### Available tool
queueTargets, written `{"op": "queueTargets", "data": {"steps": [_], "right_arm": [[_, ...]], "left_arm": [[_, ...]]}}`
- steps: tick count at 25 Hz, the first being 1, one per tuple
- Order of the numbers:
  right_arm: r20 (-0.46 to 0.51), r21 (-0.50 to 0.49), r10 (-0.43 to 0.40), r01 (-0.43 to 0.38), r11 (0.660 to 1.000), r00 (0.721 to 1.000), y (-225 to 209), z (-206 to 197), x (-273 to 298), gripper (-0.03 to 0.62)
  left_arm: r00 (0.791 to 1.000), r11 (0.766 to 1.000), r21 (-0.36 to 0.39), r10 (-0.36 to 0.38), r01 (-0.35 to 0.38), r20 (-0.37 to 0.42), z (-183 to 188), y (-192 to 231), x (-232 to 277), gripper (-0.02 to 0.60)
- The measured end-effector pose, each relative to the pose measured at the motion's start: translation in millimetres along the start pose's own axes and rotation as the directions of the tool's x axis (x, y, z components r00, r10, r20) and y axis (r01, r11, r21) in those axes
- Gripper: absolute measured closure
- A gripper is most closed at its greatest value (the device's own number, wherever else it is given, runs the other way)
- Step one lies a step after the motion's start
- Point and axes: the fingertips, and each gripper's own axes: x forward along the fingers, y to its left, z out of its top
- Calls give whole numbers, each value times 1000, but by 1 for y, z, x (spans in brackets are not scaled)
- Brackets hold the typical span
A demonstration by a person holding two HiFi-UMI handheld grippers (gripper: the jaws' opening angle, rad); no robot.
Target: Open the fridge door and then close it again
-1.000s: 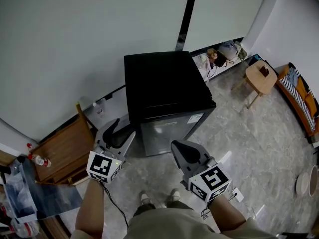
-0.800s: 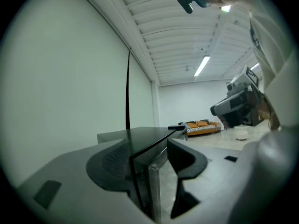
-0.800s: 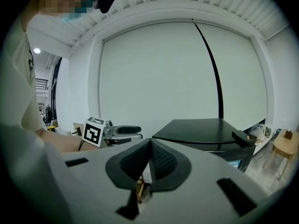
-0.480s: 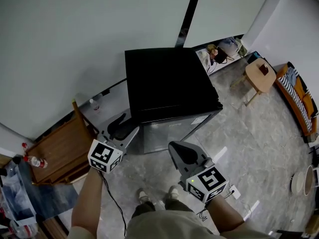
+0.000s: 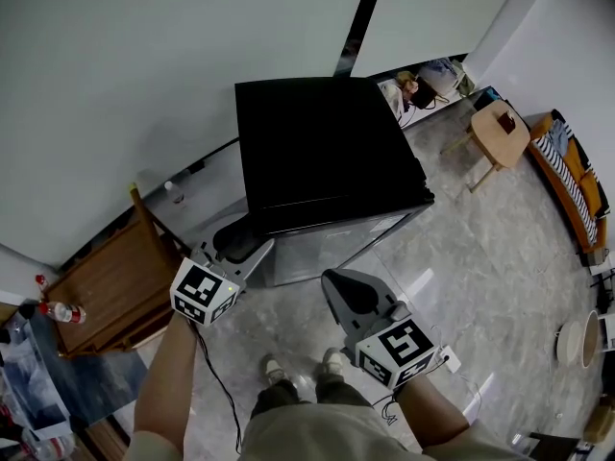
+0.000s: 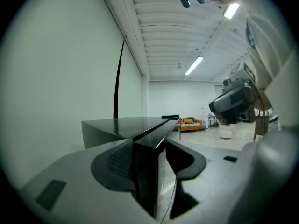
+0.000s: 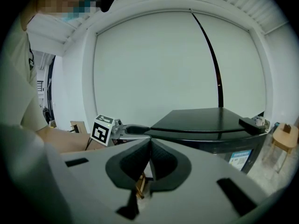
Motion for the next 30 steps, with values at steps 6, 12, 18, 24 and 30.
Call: {"op": "queueTargets", "data": {"steps": [6, 12, 18, 24, 30], "right_arm": [[-11, 12, -1, 1, 1000, 1000, -1, -9, -4, 597], [-18, 16, 12, -11, 1000, 1000, 6, -15, -8, 597], [-27, 21, 7, -6, 1000, 1000, 4, -24, -20, 597], [-39, 26, 4, -3, 1000, 999, 6, -32, -27, 597], [-47, 25, 12, -11, 1000, 999, 8, -36, -30, 597]], "left_arm": [[1000, 1000, -6, -7, 7, -2, 0, -4, -1, 382], [1000, 1000, -21, -11, 11, -12, -1, -3, -3, 388], [1000, 999, -37, -1, 0, -8, -1, -6, -3, 390], [1000, 999, -41, -5, 5, -17, -1, -6, -4, 391], [1000, 998, -53, -23, 23, 1, -2, -27, -15, 397]]}}
